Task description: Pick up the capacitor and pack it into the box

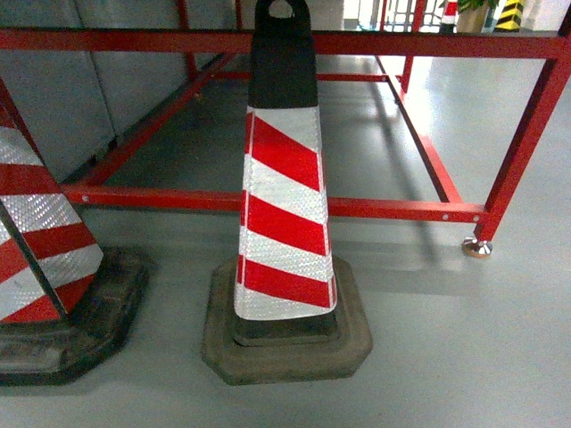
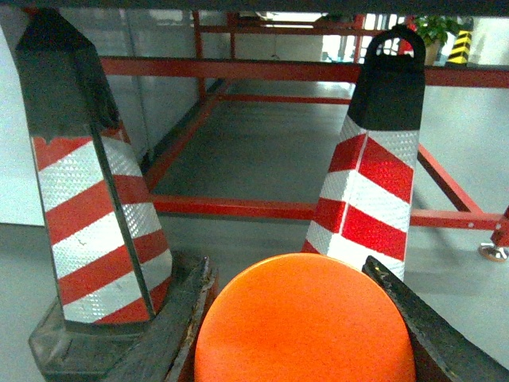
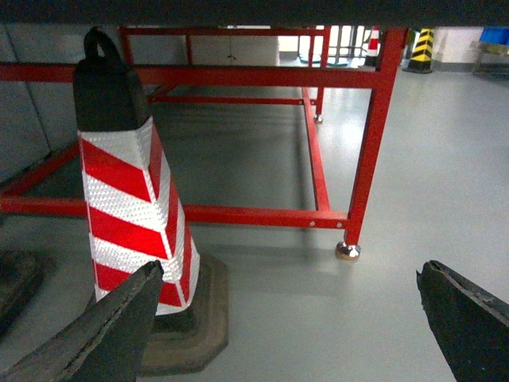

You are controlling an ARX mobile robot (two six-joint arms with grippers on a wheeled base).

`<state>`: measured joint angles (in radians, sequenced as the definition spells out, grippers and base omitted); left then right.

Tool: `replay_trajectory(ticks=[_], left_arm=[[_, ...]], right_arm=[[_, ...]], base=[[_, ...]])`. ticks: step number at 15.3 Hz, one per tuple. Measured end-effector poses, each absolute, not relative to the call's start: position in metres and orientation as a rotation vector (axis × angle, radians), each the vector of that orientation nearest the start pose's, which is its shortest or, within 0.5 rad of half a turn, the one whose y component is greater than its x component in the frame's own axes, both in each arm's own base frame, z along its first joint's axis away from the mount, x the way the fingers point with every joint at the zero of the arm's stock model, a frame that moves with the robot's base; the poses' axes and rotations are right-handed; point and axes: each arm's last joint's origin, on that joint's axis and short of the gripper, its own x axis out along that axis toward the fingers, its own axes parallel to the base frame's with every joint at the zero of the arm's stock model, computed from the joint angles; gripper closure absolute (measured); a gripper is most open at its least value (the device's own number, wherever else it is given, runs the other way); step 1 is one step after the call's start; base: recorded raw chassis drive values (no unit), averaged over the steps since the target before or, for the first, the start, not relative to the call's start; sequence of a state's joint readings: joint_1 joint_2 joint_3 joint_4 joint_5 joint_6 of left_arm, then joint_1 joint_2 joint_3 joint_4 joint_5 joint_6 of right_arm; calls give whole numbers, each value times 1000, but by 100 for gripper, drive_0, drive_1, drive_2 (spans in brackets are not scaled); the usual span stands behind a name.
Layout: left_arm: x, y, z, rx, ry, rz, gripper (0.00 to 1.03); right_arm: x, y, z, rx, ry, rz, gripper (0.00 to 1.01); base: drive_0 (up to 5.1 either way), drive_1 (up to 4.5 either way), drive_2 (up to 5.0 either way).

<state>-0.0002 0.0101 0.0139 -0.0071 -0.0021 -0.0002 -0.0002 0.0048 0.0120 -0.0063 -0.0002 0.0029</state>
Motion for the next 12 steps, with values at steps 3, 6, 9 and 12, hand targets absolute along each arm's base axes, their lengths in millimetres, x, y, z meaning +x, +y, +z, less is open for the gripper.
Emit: replay_trajectory(ticks=[3,6,9,12], left_arm=[[97,0,167,0,3,2,59],[97,0,167,1,3,1,59],[97,0,167,1,3,-1,59],[97,0,167,0,2,1,59]], right_arm=[[97,0,167,1,-2,2,3],[97,0,167,1,-1,1,3],[97,0,167,3,-1,-1,3],[97,0,167,1,-3,1,3]], base=[[0,0,0],[0,0,0],[0,0,0],[0,0,0]])
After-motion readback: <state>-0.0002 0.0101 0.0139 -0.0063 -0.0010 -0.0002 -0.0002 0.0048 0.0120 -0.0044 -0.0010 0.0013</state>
